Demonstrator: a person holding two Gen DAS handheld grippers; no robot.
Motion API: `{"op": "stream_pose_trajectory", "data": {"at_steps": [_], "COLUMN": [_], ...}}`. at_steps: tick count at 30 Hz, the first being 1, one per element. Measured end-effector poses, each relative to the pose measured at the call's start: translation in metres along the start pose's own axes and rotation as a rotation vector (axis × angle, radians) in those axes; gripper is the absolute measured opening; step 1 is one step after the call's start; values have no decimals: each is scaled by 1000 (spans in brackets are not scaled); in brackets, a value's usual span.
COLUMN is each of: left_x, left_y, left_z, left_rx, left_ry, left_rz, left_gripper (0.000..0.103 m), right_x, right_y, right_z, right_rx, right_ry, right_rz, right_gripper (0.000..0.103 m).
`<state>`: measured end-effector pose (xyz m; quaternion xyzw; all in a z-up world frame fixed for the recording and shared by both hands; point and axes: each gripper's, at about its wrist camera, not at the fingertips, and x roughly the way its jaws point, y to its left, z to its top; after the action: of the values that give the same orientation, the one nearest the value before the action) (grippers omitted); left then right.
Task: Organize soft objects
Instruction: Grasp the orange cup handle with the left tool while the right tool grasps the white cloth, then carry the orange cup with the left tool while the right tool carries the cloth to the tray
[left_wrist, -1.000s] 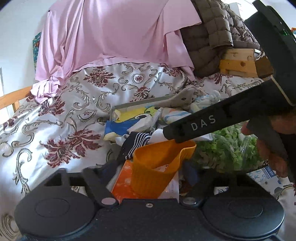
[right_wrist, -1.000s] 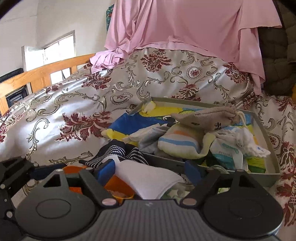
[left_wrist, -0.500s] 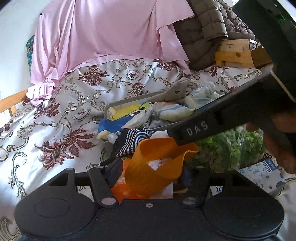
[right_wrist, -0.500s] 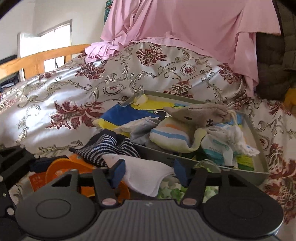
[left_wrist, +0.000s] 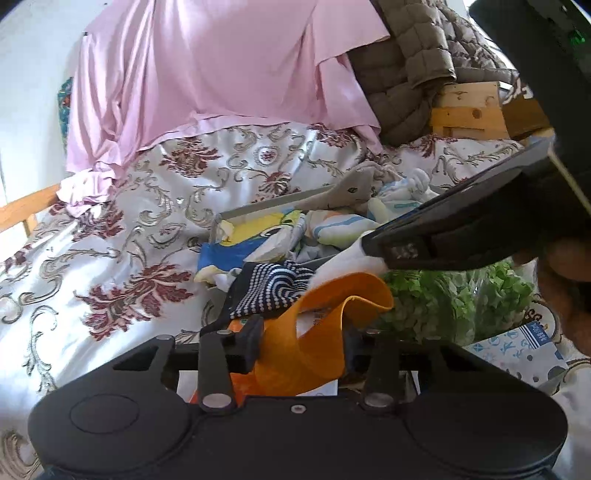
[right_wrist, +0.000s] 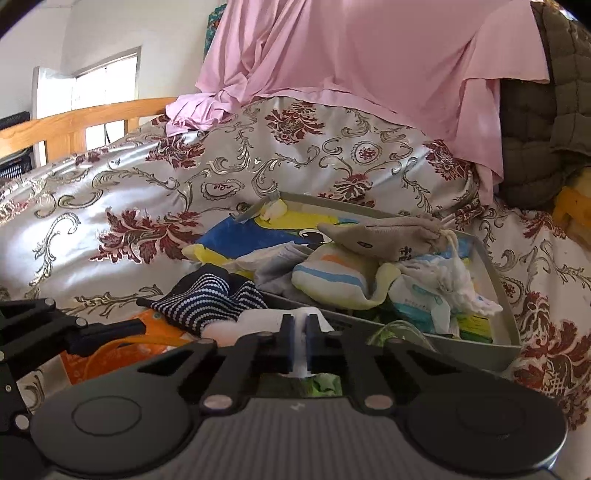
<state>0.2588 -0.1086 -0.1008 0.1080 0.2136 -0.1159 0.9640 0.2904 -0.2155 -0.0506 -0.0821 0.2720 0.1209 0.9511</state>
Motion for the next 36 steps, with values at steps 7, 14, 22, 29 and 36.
{"op": "stream_pose_trajectory", "data": {"at_steps": [7,14,22,29,36], "left_x": [-8,-7,-5,-4,-4], "left_y": [5,15,22,26,32], "left_z": [-1,2,3,4,4], "left_rx": [-72,-186,-266,-306,-354], "left_ry": [13,47,62,66,77], "left_rz": [30,35,14,13,5], "left_gripper": [39,37,34,34,33], "right_x": [-17,-18,-18,-17,-14], "right_y": [-20,-39,-45,-28,2], "right_z": [-4,-4,-9,-10,-14], "right_rx": [63,154,234,150,-44], "right_ry": [23,42,6,-11,-1], "right_rz": [-43,-54,5,-2,-96], "right_gripper": [5,9,34,50,53]}}
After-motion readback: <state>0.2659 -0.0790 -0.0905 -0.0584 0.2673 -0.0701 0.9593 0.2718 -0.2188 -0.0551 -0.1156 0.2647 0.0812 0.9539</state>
